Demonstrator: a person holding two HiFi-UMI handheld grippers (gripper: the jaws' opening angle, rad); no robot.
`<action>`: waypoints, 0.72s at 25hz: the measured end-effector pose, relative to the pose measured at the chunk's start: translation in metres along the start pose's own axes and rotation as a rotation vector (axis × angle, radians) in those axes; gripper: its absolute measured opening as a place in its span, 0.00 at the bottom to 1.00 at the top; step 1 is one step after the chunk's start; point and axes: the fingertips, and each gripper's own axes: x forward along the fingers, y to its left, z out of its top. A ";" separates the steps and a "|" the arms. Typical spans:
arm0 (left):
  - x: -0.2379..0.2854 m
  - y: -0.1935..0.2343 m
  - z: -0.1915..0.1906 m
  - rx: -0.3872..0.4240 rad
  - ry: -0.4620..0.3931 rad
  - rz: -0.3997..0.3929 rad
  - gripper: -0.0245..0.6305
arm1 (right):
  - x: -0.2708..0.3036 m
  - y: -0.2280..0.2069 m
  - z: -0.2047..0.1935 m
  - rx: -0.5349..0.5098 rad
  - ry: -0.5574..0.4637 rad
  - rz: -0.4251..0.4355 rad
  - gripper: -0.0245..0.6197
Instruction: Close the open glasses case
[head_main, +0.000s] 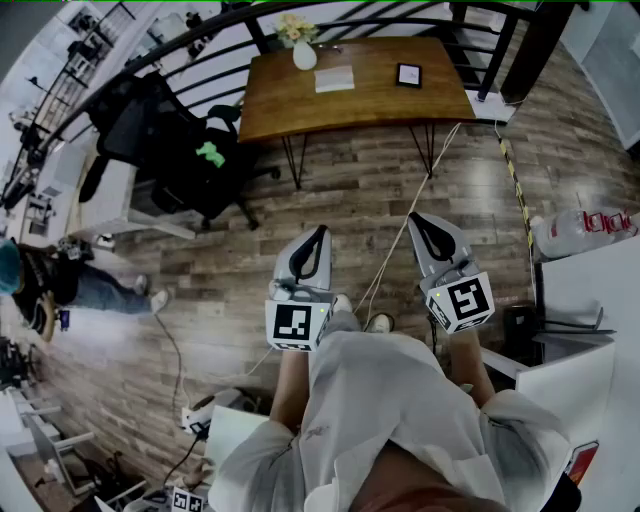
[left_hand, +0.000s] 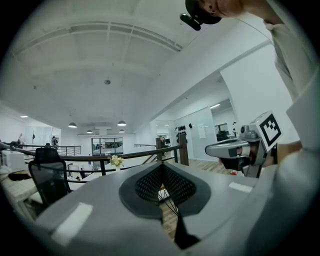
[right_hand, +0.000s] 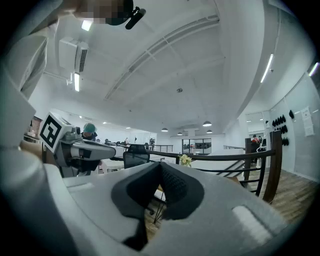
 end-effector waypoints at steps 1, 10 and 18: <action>0.002 -0.001 0.000 -0.001 -0.007 -0.003 0.07 | 0.001 -0.001 -0.001 0.000 0.002 0.002 0.04; 0.020 0.002 -0.007 -0.021 -0.023 0.003 0.07 | 0.018 -0.012 -0.015 0.003 0.022 -0.001 0.04; 0.053 0.040 -0.022 -0.027 -0.012 0.009 0.07 | 0.067 -0.023 -0.022 -0.001 0.040 0.006 0.04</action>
